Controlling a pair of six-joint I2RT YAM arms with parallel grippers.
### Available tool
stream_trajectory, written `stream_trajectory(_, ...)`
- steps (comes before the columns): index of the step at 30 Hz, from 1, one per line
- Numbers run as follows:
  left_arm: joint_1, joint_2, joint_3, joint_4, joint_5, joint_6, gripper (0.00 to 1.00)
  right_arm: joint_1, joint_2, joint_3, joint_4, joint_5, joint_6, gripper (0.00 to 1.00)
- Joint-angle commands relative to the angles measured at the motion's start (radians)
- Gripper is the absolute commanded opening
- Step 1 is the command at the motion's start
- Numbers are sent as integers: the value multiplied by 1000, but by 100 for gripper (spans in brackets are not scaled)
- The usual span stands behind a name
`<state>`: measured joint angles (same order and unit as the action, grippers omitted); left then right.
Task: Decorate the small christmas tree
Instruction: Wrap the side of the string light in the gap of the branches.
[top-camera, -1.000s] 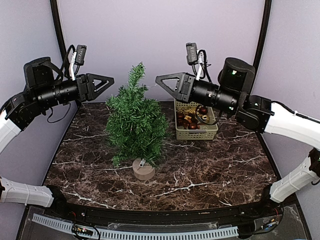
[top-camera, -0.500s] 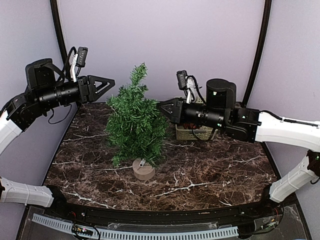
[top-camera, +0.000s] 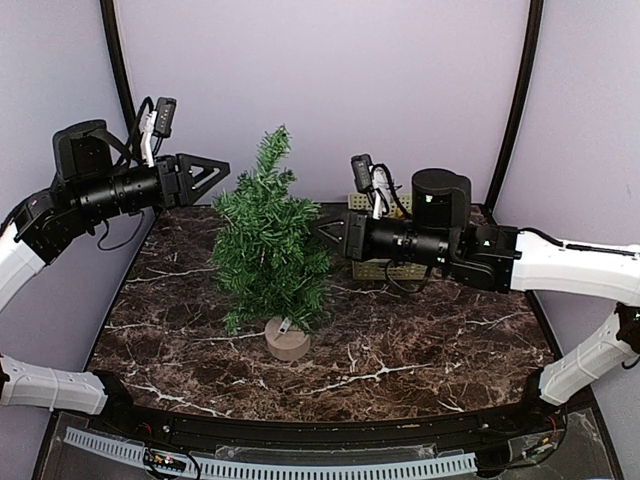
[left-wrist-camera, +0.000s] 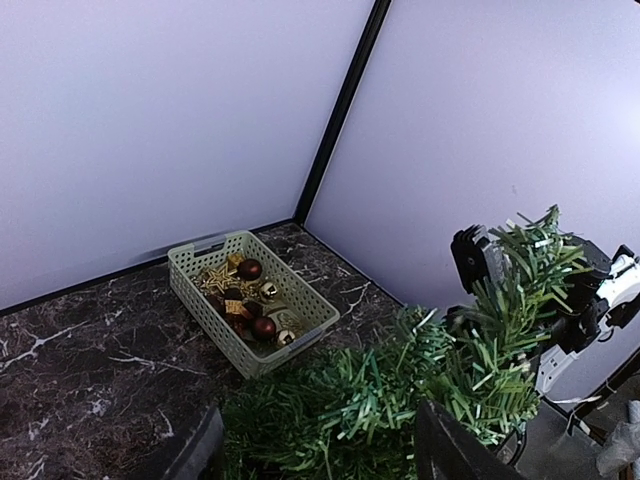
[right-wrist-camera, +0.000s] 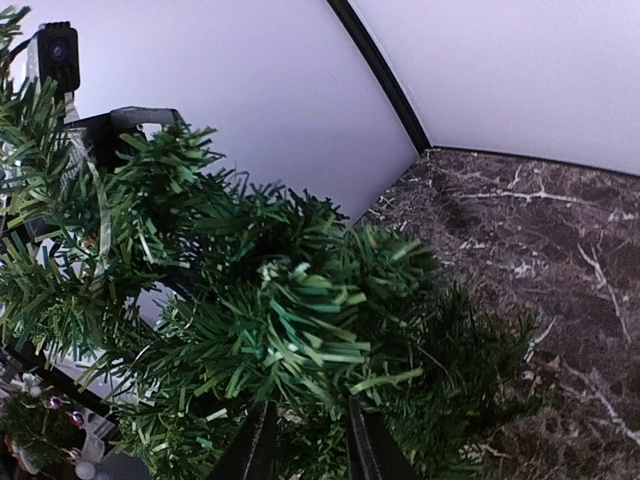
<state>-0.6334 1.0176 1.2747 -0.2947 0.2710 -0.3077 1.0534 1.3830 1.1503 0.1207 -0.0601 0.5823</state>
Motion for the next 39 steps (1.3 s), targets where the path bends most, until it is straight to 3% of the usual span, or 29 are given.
stream_trajectory(1,-6,-47,-23,-11,-27,-5,70,8,-75,-42,51,7,9,29)
stream_trajectory(15,-6,-111,-66,-39,-83,-36,78,5,-233,-119,22,111,-37,66)
stream_trajectory(21,-6,-120,-79,-32,-82,-51,79,4,-285,-120,75,16,-77,81)
stream_trajectory(27,-6,-122,-91,-27,-54,-70,83,37,-284,-61,117,-194,-148,85)
stream_trajectory(35,-5,-123,-108,-13,12,-87,85,125,-276,2,129,-77,-222,82)
stream_trajectory(39,-5,-113,-112,0,81,-83,87,140,-241,42,106,-15,-252,69)
